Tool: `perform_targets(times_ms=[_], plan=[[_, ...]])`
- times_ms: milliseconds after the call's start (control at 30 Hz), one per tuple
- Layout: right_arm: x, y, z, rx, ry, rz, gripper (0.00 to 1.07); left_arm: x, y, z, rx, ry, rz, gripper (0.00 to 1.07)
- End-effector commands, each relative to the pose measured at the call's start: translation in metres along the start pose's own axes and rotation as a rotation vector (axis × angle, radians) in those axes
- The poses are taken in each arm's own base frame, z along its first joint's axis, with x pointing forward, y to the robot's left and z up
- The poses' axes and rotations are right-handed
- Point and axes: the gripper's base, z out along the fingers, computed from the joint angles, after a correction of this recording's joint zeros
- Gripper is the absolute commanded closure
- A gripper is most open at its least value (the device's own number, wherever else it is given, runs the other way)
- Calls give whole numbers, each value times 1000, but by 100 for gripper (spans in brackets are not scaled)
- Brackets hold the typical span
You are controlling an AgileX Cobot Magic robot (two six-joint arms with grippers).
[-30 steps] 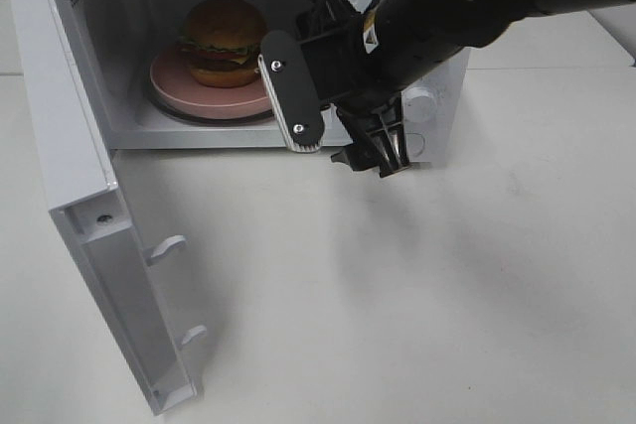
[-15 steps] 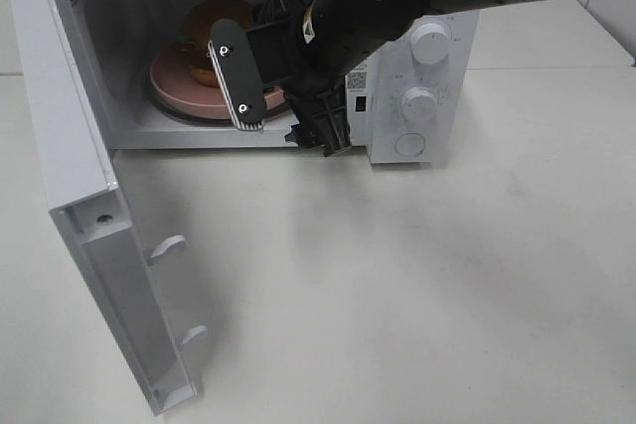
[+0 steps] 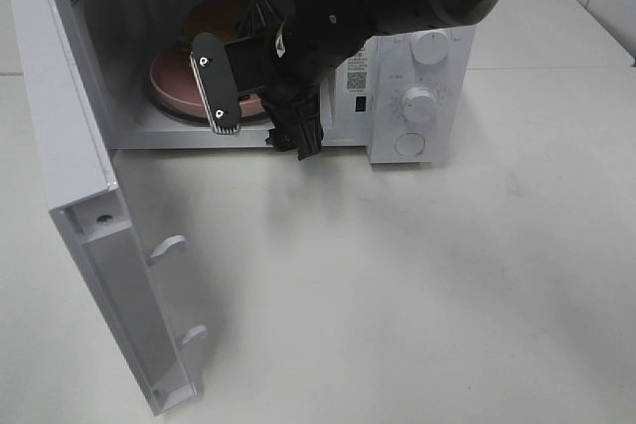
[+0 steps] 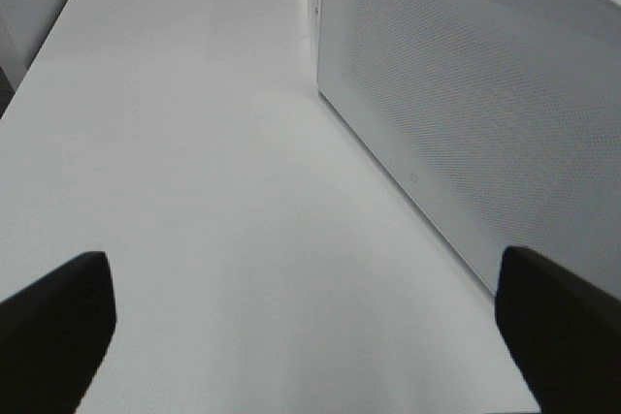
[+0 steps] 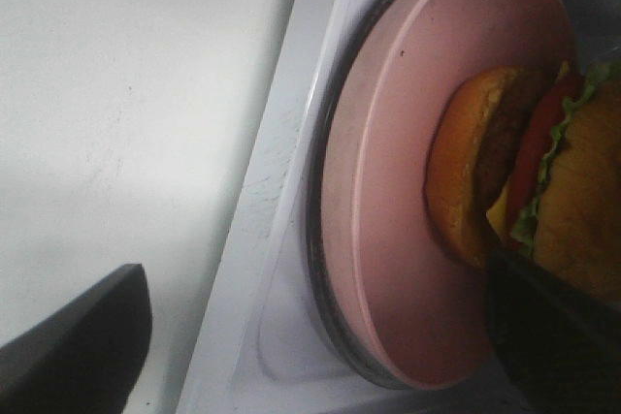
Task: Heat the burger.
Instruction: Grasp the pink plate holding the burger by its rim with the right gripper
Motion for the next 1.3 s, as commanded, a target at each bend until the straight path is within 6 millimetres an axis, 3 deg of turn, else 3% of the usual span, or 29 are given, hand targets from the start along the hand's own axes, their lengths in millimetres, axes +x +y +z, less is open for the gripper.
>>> perform_targets(times_ms=[33,467,1300], plan=[[-1,-2,5,-4,4,19,20,0,0,-2,-6,-29,0,7],[-4,-7,29,-4,9,61,20,0,1,-2,-13,-29,4,7],[13,-18,71,10,14,181,25,0,1,-2,-16,-28,5,7]])
